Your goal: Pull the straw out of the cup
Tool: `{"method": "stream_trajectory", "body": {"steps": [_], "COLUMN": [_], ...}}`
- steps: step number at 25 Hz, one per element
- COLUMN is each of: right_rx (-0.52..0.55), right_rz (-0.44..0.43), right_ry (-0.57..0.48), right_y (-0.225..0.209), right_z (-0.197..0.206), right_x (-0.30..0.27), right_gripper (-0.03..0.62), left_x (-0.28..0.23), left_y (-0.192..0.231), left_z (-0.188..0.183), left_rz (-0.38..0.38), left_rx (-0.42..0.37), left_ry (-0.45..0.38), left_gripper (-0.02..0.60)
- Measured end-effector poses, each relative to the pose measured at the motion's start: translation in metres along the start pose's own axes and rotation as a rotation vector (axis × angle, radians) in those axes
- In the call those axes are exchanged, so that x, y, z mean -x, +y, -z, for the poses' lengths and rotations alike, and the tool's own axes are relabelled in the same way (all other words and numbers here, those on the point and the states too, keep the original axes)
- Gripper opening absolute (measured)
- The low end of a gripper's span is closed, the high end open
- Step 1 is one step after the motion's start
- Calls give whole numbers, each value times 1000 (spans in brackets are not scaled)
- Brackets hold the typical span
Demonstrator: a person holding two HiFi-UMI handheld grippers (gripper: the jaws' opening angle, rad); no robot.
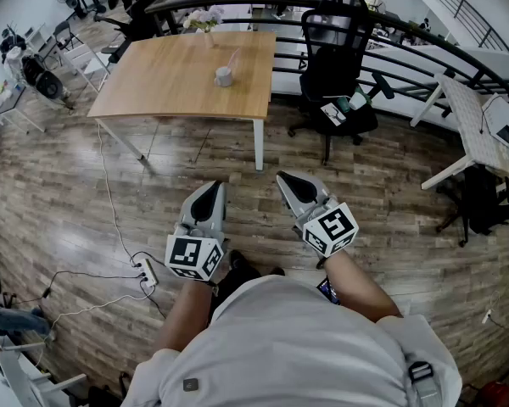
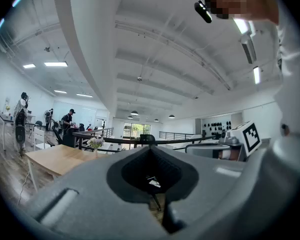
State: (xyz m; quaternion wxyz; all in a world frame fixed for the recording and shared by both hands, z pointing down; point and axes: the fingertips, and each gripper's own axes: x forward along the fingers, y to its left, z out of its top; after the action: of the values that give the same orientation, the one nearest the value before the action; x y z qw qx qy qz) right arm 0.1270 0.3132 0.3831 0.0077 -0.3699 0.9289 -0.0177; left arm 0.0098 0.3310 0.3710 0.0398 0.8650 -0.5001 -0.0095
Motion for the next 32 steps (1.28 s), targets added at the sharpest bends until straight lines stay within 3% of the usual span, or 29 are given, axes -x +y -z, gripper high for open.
{"method": "stream_trajectory", "body": {"steps": [17,32], "right_rx": [-22,-24], "right_rz": [-30,-22], "right_ry": [14,19], "right_y": [12,25], "right_z": [10,-3], "right_x": [-49,-188], "right_gripper": [9,9], "left_x": [-3,-28], "left_y": [53,185], "left_z": [6,-13], "left_rz": [-6,41], "left_rx": [25,24], "left_ry": [-1,-1], "left_gripper": [5,3]}}
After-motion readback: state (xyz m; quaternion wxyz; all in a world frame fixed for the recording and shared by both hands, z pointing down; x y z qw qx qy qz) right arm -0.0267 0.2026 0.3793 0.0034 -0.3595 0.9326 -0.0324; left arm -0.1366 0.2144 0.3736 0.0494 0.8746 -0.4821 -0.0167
